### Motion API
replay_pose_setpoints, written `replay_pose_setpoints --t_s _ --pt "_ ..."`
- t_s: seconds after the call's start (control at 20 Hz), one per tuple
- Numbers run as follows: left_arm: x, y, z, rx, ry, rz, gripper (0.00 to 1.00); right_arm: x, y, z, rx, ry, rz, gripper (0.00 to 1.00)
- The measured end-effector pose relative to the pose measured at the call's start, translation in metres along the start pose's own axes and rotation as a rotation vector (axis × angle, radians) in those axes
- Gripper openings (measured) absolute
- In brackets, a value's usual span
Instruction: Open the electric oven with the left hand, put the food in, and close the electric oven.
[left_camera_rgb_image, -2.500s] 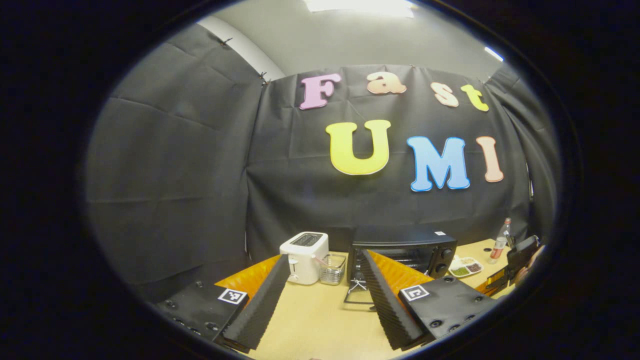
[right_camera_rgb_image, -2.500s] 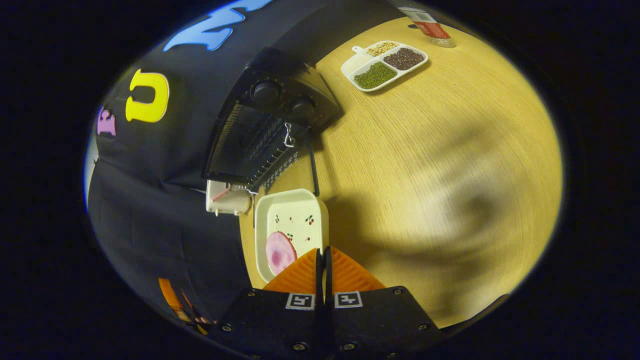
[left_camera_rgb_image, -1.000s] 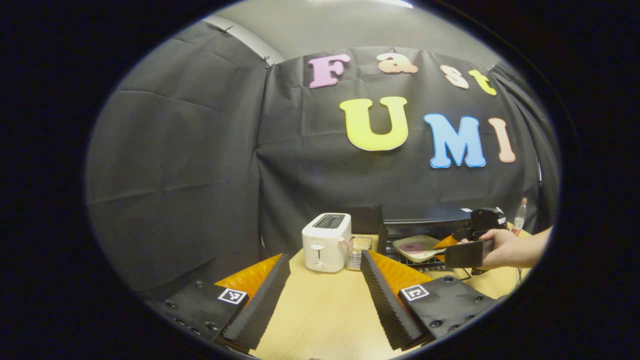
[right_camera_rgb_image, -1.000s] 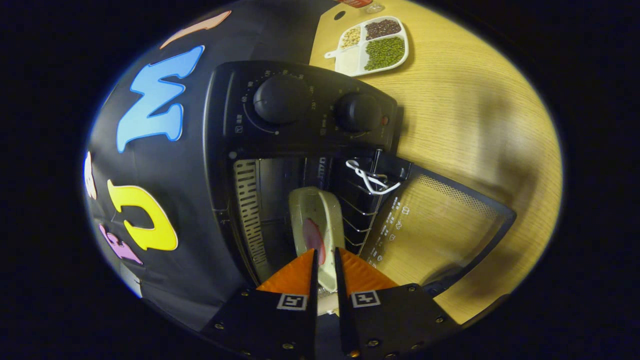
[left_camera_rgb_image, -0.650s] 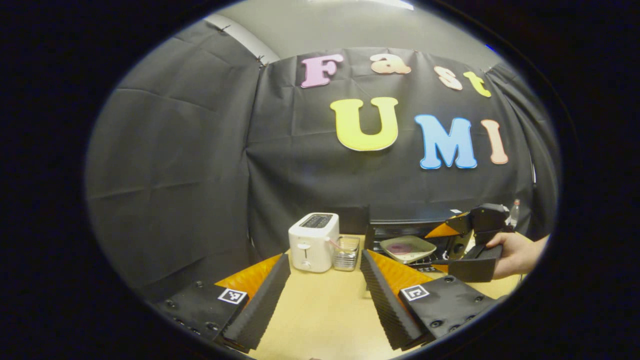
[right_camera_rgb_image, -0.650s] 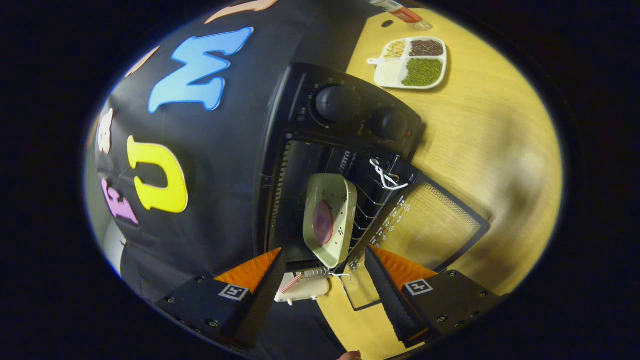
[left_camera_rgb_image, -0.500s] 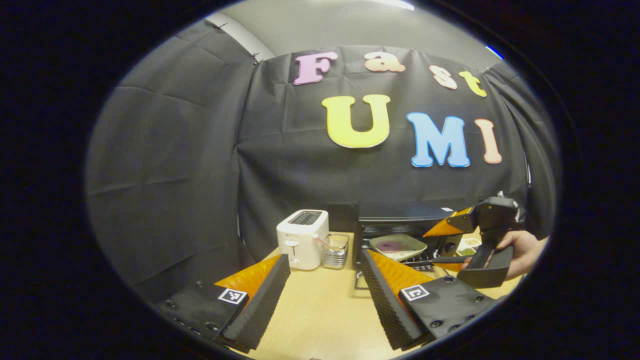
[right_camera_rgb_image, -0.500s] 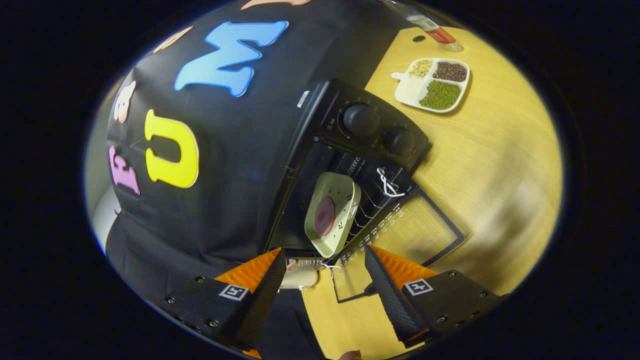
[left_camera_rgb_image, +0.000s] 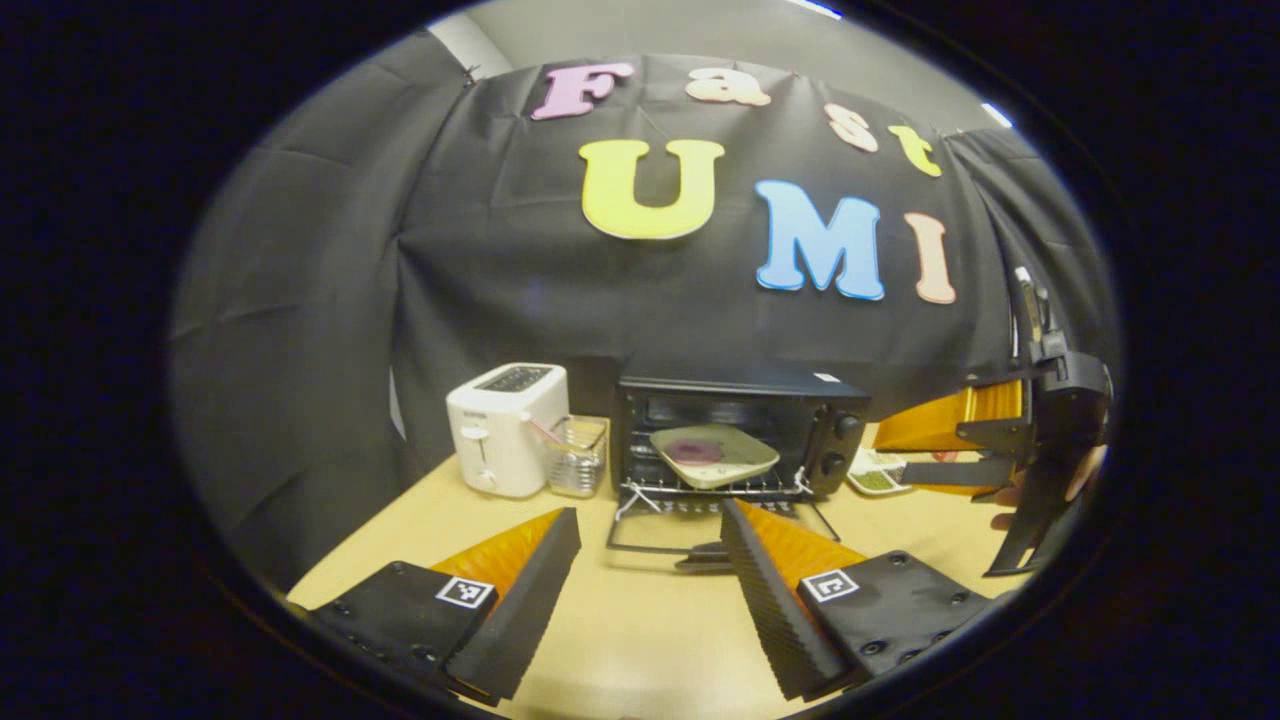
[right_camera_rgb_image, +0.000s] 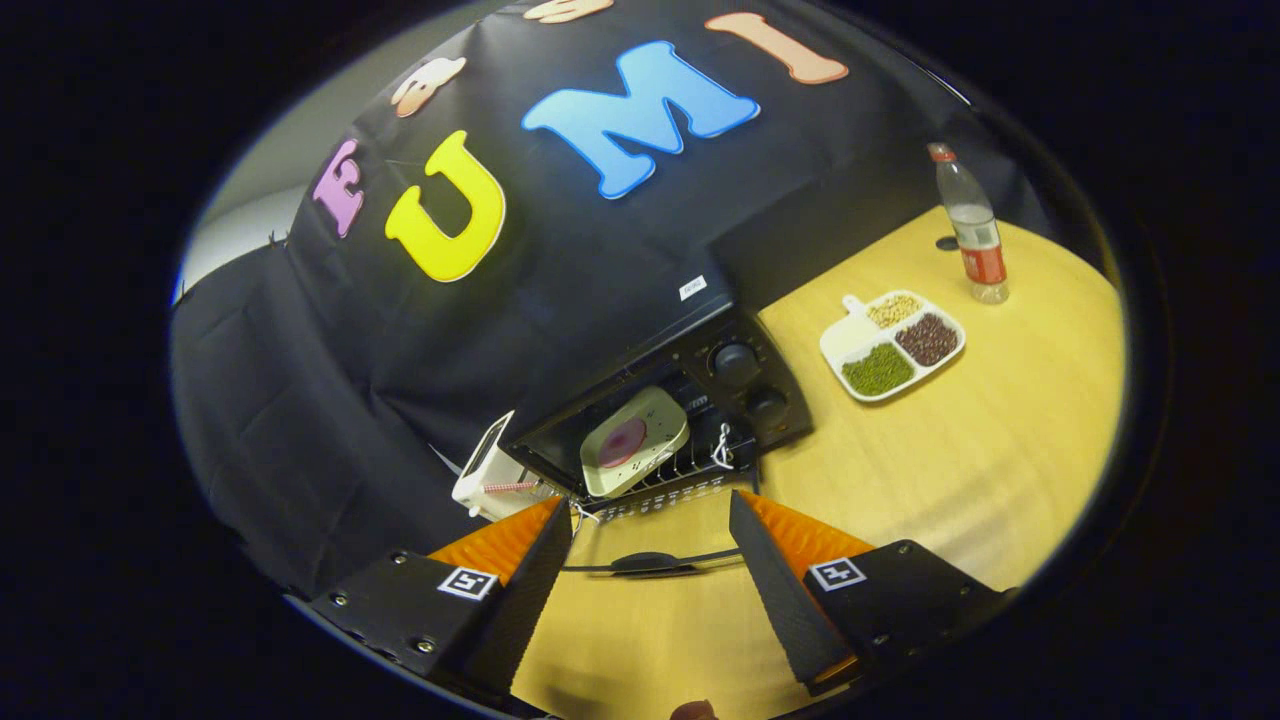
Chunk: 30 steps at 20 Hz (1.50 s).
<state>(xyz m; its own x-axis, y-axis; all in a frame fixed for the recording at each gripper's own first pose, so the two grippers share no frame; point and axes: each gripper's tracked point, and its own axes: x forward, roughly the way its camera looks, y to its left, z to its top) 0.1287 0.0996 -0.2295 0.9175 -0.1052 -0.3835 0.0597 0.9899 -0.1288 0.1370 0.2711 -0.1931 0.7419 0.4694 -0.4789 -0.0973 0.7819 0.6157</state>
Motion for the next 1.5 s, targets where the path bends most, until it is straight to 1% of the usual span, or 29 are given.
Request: replay_pose_setpoints --t_s 0.05,0.1,0.2,0.3,0.45,0.5,0.55,0.65,0.7,0.75,0.8,0.85,0.9,0.95,1.0,1.1,1.15,1.3,1.35,1.4,1.45,1.5 --pt "0.007 -0.007 -0.010 -0.010 0.028 -0.016 1.00 -0.008 -0.007 0.001 -0.041 -0.013 -0.016 0.97" --pt "0.013 -0.013 -0.019 -0.022 0.053 -0.032 1.00 -0.014 -0.012 0.003 -0.075 -0.022 -0.028 0.97" --pt "0.026 -0.023 -0.036 -0.046 0.100 -0.059 0.92 -0.030 -0.026 0.006 -0.148 -0.049 -0.063 0.98" --pt "0.043 -0.030 -0.050 -0.050 0.135 -0.076 1.00 -0.043 -0.040 0.013 -0.234 -0.101 -0.111 0.98" --pt "0.063 -0.036 -0.072 -0.039 0.191 -0.094 1.00 -0.062 -0.057 0.021 -0.376 -0.151 -0.182 0.98" --pt "0.069 -0.039 -0.080 -0.037 0.213 -0.101 0.96 -0.067 -0.061 0.023 -0.411 -0.159 -0.200 0.98" --pt "0.076 -0.042 -0.089 -0.037 0.237 -0.107 0.96 -0.071 -0.065 0.025 -0.434 -0.166 -0.217 0.98" --pt "0.087 -0.047 -0.106 -0.032 0.283 -0.115 0.97 -0.080 -0.073 0.028 -0.454 -0.184 -0.249 0.98" --pt "0.093 -0.049 -0.114 -0.029 0.304 -0.119 1.00 -0.083 -0.076 0.032 -0.465 -0.198 -0.267 0.98" --pt "0.100 -0.052 -0.122 -0.024 0.322 -0.122 0.97 -0.087 -0.079 0.035 -0.479 -0.209 -0.282 0.98" --pt "0.106 -0.054 -0.127 -0.018 0.338 -0.124 1.00 -0.090 -0.082 0.038 -0.499 -0.213 -0.296 0.98" --pt "0.110 -0.054 -0.132 -0.012 0.352 -0.124 1.00 -0.094 -0.085 0.038 -0.519 -0.211 -0.317 0.98" --pt "0.116 -0.056 -0.136 -0.008 0.364 -0.126 0.96 -0.096 -0.088 0.038 -0.535 -0.204 -0.331 0.98" --pt "0.121 -0.059 -0.142 -0.004 0.375 -0.126 0.97 -0.097 -0.089 0.039 -0.544 -0.200 -0.340 0.98" --pt "0.126 -0.060 -0.146 0.001 0.388 -0.126 1.00 -0.097 -0.090 0.039 -0.548 -0.199 -0.346 0.98" --pt "0.134 -0.062 -0.152 0.013 0.404 -0.109 1.00 -0.096 -0.091 0.037 -0.555 -0.192 -0.359 0.98" --pt "0.134 -0.063 -0.152 0.031 0.398 -0.111 0.97 -0.094 -0.091 0.037 -0.564 -0.186 -0.361 0.98" --pt "0.136 -0.063 -0.152 0.086 0.377 -0.099 0.99 -0.090 -0.090 0.037 -0.599 -0.171 -0.372 0.98" --pt "0.136 -0.064 -0.152 0.083 0.371 -0.093 1.00 -0.089 -0.088 0.038 -0.600 -0.172 -0.367 0.98" --pt "0.136 -0.064 -0.152 0.079 0.367 -0.089 0.96 -0.086 -0.085 0.039 -0.598 -0.176 -0.362 0.98" --pt "0.135 -0.064 -0.150 0.075 0.360 -0.089 0.96 -0.086 -0.083 0.039 -0.595 -0.179 -0.356 0.98" --pt "0.134 -0.064 -0.146 0.072 0.346 -0.091 1.00 -0.083 -0.080 0.038 -0.595 -0.182 -0.347 0.98"
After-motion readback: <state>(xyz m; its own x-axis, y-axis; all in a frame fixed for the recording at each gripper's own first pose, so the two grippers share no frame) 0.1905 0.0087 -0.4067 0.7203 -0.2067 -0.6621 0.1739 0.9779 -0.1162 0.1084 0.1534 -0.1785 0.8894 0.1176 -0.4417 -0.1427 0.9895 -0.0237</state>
